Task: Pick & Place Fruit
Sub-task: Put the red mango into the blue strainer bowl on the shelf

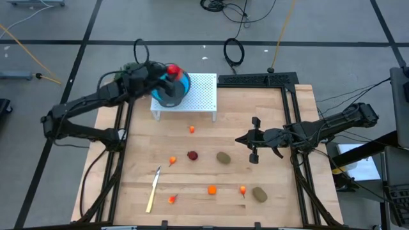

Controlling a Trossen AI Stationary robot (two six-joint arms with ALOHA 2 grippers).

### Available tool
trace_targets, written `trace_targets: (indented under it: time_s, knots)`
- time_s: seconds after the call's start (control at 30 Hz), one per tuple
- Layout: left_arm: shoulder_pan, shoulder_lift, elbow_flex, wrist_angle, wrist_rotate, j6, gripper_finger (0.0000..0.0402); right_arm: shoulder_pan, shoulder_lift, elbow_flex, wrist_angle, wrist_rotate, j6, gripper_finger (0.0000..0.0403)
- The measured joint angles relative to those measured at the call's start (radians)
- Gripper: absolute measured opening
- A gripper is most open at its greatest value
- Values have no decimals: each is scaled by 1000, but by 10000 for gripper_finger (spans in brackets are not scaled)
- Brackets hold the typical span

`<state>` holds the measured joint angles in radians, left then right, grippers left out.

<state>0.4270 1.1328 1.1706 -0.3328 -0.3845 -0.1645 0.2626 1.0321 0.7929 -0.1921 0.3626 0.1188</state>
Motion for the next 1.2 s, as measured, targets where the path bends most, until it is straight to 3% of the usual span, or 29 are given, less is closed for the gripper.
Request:
trace_targets:
  time_s: [0.13,0.33,0.57,0.97,1.2]
  knots:
    - [-2,34,115,-188,-83,78,191,0,0,0,0,1,0,0]
    - [-2,85,217,-319,-99,150,191,0,0,0,0,1,0,0]
    - [-10,155,227,-394,-105,269,191,0,0,0,0,1,0,0]
    - [-99,256,227,-478,-222,557,191,0,0,0,0,2,0,0]
    - [-109,290,226,-561,-219,616,191,0,0,1,0,2,26,0]
